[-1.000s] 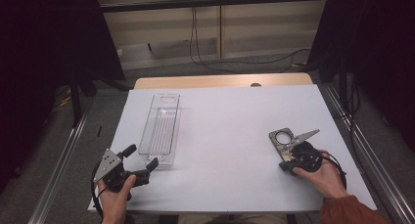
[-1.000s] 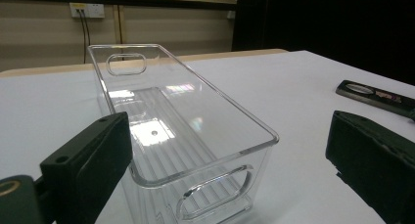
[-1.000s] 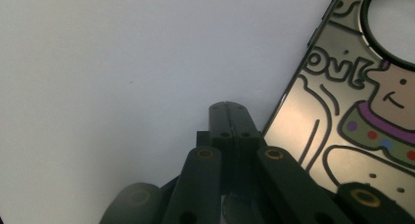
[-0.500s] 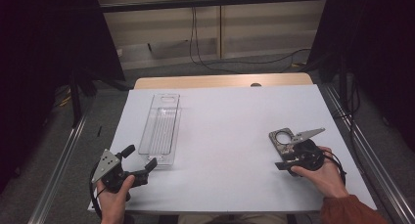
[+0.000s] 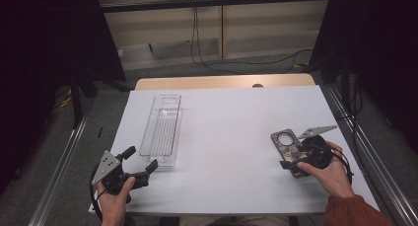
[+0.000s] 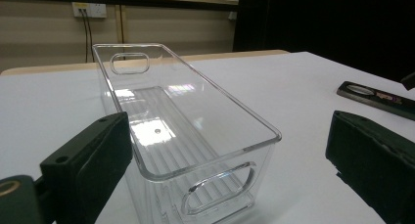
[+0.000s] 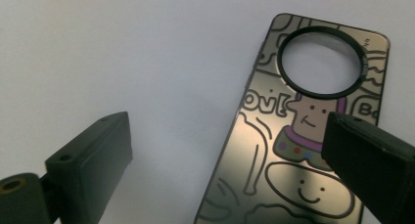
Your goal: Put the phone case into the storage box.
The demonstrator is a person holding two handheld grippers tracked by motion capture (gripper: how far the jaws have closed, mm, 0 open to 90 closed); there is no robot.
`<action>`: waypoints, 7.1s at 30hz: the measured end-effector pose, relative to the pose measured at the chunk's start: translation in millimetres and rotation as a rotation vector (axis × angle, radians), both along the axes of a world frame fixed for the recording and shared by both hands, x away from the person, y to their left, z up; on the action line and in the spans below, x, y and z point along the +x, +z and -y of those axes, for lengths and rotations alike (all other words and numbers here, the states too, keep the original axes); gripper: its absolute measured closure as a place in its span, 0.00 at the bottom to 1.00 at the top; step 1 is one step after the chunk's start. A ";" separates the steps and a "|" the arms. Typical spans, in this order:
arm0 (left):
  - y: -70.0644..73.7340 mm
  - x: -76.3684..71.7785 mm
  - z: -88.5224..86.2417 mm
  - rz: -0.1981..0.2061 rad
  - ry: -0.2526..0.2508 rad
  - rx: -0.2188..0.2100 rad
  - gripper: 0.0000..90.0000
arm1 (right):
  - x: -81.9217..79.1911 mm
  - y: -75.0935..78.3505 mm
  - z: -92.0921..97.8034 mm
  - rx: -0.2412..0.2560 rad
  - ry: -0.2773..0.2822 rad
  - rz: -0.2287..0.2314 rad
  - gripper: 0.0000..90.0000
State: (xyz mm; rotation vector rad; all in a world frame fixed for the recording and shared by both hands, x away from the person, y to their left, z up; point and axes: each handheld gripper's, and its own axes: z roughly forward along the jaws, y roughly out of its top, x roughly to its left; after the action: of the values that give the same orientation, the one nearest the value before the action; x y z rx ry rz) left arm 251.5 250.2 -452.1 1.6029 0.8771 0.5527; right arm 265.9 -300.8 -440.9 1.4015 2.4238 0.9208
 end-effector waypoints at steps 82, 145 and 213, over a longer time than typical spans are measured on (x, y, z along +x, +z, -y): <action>-1.1 0.4 -0.8 -0.008 -0.014 0.008 0.04 | 70.3 -19.7 -12.6 -0.317 -0.125 -0.324 0.13; -0.9 0.9 0.5 -0.006 -0.018 0.000 0.04 | 42.8 30.3 -6.4 -0.036 -0.073 0.225 0.13; 18.5 13.7 49.1 0.008 -0.242 -0.010 0.05 | 23.2 7.6 -58.4 0.347 0.218 0.428 0.13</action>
State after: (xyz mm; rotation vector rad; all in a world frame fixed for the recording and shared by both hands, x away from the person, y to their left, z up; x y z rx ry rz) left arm 265.2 201.1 -433.7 1.6683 0.6661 0.3827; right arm 289.1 -242.4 -433.3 0.9067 2.1815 1.5724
